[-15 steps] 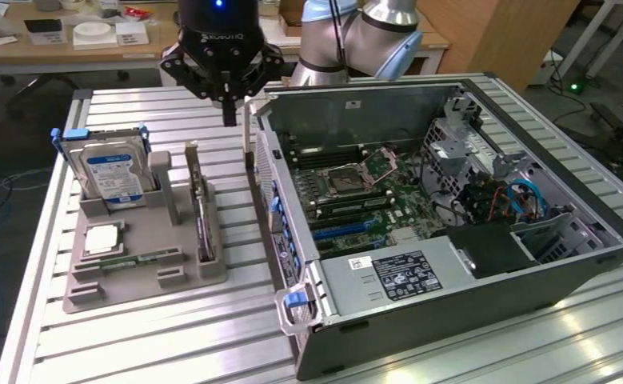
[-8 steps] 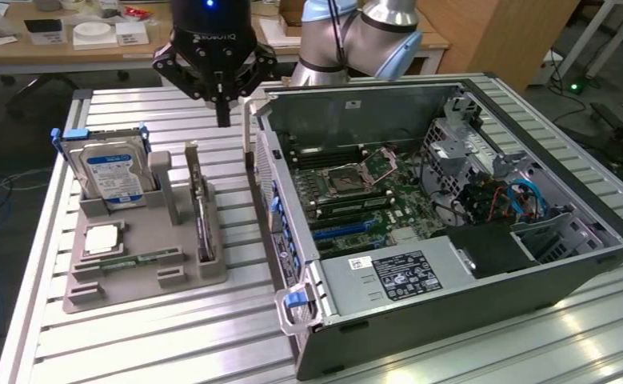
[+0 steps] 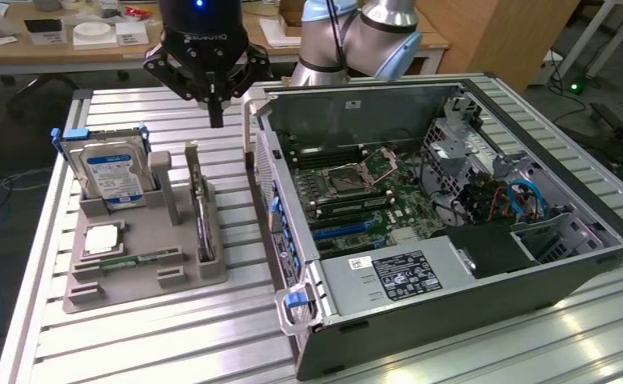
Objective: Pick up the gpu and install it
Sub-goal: 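Reach for the gpu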
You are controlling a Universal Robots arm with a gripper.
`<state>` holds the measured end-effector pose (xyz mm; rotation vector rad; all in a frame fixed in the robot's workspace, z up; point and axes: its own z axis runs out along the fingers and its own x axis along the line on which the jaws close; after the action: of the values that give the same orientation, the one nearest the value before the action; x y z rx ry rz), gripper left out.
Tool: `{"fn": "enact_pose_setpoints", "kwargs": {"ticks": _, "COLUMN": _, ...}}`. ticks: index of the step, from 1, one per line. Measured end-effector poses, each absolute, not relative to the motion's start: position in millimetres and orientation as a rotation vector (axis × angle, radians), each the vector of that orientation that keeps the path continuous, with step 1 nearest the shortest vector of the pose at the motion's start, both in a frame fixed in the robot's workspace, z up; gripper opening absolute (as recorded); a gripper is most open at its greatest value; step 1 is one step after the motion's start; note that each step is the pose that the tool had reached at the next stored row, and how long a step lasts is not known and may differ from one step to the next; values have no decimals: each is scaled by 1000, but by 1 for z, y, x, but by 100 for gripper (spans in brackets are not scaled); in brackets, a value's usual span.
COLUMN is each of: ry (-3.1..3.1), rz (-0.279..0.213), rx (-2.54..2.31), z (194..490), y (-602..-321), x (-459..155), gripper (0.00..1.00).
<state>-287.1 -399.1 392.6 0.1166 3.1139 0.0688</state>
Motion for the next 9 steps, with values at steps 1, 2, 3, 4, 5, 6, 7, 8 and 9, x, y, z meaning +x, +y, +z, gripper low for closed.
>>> {"fn": "enact_pose_setpoints", "kwargs": {"ticks": 1, "ry": 3114, "rz": 69, "rx": 117, "z": 393, "y": -399, "x": -288, "gripper": 11}}
{"fn": "enact_pose_setpoints", "kwargs": {"ticks": 2, "ry": 3114, "rz": 69, "rx": 117, "z": 393, "y": -399, "x": -289, "gripper": 11}}
{"fn": "enact_pose_setpoints", "kwargs": {"ticks": 3, "ry": 3114, "rz": 69, "rx": 117, "z": 393, "y": -399, "x": -290, "gripper": 11}}
{"fn": "enact_pose_setpoints", "kwargs": {"ticks": 4, "ry": 3114, "rz": 69, "rx": 117, "z": 393, "y": -399, "x": -291, "gripper": 11}}
{"fn": "enact_pose_setpoints", "kwargs": {"ticks": 5, "ry": 3114, "rz": 69, "rx": 117, "z": 393, "y": -399, "x": -292, "gripper": 11}}
{"fn": "enact_pose_setpoints", "kwargs": {"ticks": 6, "ry": 3114, "rz": 69, "rx": 117, "z": 393, "y": -399, "x": -293, "gripper": 11}}
{"fn": "enact_pose_setpoints", "kwargs": {"ticks": 7, "ry": 3114, "rz": 69, "rx": 117, "z": 393, "y": -399, "x": -294, "gripper": 11}}
{"fn": "enact_pose_setpoints", "kwargs": {"ticks": 8, "ry": 3114, "rz": 69, "rx": 117, "z": 393, "y": -399, "x": -295, "gripper": 11}}
{"fn": "enact_pose_setpoints", "kwargs": {"ticks": 9, "ry": 3114, "rz": 69, "rx": 117, "z": 393, "y": -399, "x": -297, "gripper": 11}}
